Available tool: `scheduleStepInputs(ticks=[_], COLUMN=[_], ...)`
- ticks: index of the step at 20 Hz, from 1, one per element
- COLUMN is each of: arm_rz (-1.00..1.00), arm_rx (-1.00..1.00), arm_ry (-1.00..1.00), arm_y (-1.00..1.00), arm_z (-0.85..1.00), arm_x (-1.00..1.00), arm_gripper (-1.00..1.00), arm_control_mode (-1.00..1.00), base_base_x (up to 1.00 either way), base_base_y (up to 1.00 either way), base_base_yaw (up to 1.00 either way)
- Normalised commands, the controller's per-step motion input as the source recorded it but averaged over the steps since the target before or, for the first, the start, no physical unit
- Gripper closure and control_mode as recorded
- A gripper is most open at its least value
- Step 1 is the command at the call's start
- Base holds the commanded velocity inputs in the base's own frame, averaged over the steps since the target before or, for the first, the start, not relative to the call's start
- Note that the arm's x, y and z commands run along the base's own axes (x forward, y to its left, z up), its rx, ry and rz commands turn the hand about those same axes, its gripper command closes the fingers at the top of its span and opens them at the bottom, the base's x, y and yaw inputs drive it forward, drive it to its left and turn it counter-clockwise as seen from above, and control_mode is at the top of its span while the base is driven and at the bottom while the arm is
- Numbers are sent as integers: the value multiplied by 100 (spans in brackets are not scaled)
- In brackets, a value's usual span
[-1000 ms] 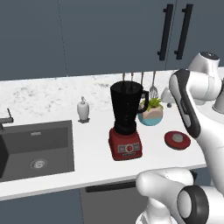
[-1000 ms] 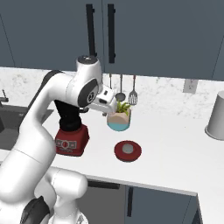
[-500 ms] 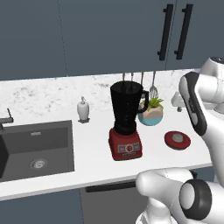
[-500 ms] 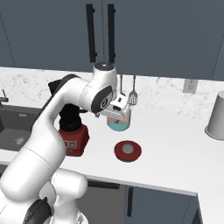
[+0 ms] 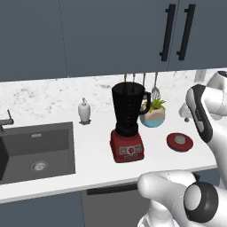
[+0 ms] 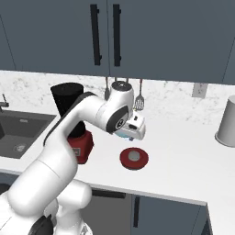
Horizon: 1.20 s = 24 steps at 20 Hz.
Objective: Close the lid blender by securely placing the lid on top.
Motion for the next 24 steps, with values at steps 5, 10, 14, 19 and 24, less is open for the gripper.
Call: scheduleStepInputs(ticks=[5, 10, 14, 19, 24], arm_rz=[0, 0, 0, 0, 0], arm_rx=[0, 0, 0, 0, 0], arm_ry=[3, 2, 3, 2, 1], arm_y=[-4, 0, 0, -10, -8], arm_z=[-28, -31, -37, -37, -29], arm_x=[2, 7, 15, 16, 21], arm_gripper=[-100, -100, -100, -100, -100], arm_control_mode=[-100, -100, -100, -100, -100], base_base_x=[0, 0, 0, 0, 0], base_base_y=[0, 0, 0, 0, 0], base_base_yaw=[0, 0, 0, 0, 0])
